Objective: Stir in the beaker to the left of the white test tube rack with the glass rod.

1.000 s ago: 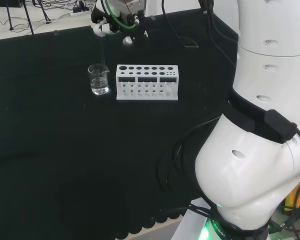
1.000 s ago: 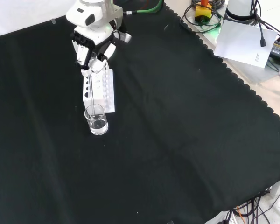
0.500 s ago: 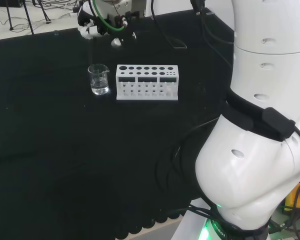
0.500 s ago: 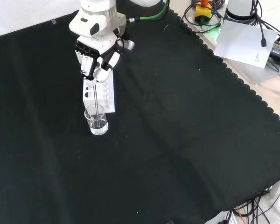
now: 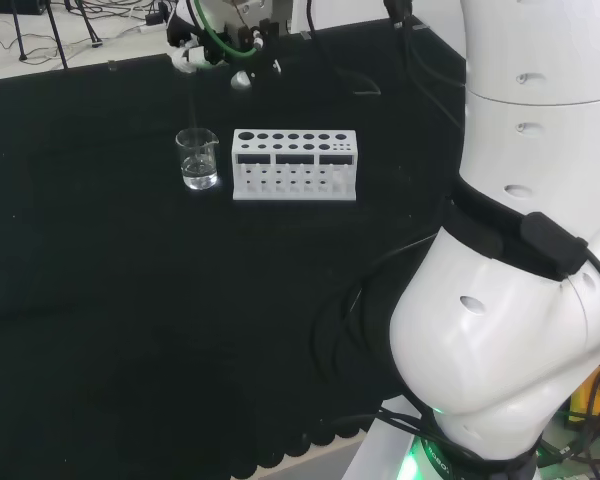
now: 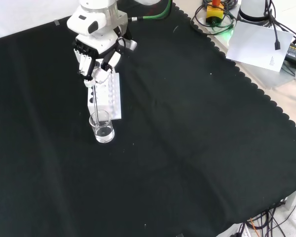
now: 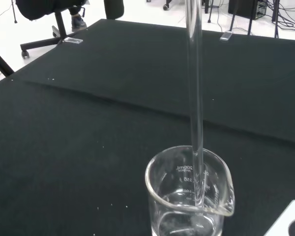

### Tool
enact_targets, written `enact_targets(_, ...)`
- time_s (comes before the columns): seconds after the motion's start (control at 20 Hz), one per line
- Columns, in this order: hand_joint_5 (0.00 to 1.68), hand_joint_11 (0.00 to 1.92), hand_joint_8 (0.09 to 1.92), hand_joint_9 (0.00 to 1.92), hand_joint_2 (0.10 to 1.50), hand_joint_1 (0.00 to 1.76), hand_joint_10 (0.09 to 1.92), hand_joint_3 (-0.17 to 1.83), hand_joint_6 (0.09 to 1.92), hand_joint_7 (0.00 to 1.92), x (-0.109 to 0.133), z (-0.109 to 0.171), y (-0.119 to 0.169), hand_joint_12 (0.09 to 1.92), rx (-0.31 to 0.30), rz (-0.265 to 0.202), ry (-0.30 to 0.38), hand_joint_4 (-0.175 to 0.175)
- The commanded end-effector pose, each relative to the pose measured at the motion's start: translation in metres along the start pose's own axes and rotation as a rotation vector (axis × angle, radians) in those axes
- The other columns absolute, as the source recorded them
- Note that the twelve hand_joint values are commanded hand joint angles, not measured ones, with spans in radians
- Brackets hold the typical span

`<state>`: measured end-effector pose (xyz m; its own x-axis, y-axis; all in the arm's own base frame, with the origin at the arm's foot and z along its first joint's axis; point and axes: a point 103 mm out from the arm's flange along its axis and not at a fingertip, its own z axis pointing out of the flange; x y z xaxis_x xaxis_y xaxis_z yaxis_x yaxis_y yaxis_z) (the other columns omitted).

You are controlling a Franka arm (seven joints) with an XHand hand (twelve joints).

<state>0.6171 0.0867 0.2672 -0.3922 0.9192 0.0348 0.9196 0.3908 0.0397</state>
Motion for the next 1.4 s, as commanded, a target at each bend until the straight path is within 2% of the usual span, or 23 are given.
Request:
enact_targets(0.05,1.04,1.64,1.24,1.61,1.18,1.29,1.02,-0.17,0.66,1.05,0.004,-0.001,-0.017,0.81,0.01,0.012,0.001,-0.175)
enact_targets(0.35,1.04,1.64,1.24,1.61,1.18,1.29,1.02,-0.17,0.65,1.05,0.031,0.006,-0.008,0.81,0.021,-0.03,0.004,-0.175)
enact_targets(0.45,1.04,1.64,1.24,1.61,1.18,1.29,1.02,-0.17,0.65,1.05,0.035,0.007,-0.001,0.81,0.014,-0.029,0.012,-0.175)
enact_targets(0.6,1.04,1.64,1.24,1.61,1.18,1.29,1.02,-0.17,0.65,1.05,0.032,0.009,0.009,0.81,0.014,-0.014,0.025,-0.175)
enact_targets(0.9,1.04,1.64,1.24,1.61,1.18,1.29,1.02,-0.17,0.65,1.05,0.01,0.008,0.014,0.81,0.01,0.021,0.031,-0.175)
enact_targets(1.1,1.04,1.64,1.24,1.61,1.18,1.29,1.02,-0.17,0.65,1.05,-0.008,0.004,0.001,0.81,0.008,0.054,0.019,-0.175)
enact_targets(1.25,1.04,1.64,1.24,1.61,1.18,1.29,1.03,-0.17,0.65,1.05,-0.008,0.001,-0.01,0.81,0.01,0.049,0.024,-0.175)
enact_targets(1.4,1.04,1.64,1.24,1.61,1.18,1.29,1.03,-0.17,0.65,1.05,0.005,-0.001,-0.016,0.81,0.016,0.032,0.018,-0.175)
